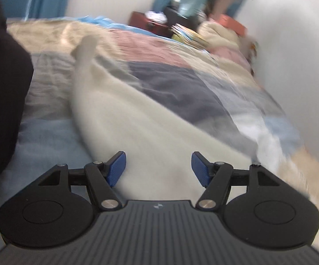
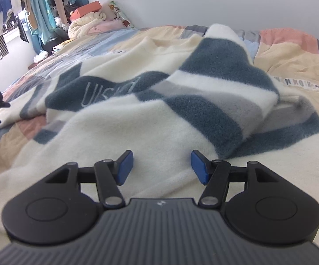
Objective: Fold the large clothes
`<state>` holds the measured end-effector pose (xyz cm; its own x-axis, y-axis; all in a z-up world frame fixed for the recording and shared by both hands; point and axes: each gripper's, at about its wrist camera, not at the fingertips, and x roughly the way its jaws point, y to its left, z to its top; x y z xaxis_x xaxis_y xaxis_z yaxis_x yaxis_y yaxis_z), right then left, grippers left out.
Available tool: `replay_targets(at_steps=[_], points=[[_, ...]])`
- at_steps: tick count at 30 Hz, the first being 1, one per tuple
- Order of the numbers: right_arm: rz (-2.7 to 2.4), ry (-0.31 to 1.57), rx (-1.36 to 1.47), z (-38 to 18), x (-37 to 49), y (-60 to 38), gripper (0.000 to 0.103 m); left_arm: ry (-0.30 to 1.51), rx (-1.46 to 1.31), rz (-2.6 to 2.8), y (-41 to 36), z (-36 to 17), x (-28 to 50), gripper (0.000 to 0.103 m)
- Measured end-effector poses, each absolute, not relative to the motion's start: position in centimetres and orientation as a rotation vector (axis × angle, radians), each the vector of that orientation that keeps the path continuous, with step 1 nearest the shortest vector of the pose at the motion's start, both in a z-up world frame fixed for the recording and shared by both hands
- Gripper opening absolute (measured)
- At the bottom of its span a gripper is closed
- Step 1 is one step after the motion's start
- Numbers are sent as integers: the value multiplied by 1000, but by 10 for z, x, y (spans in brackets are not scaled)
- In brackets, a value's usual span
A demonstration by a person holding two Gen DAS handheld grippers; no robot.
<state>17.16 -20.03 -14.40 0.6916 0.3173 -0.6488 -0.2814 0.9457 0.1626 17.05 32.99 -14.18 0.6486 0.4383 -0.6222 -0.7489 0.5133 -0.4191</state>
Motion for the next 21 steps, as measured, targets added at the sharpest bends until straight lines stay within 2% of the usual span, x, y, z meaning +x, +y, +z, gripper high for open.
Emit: replay_targets(at_steps=[4,9,16,21], points=[[318,715,40,-148,186,-200,61,421,-771,816,333,-142,165,70],[299,715,45,-151,198,-194,63,453,-690,809,323,-135,153,71],[287,709,51,-153,205,-190,63,464,-801,800,327,-146,119,71],[281,709,46,-152,205,-189,64,449,-767,803,337,-148,130,71]])
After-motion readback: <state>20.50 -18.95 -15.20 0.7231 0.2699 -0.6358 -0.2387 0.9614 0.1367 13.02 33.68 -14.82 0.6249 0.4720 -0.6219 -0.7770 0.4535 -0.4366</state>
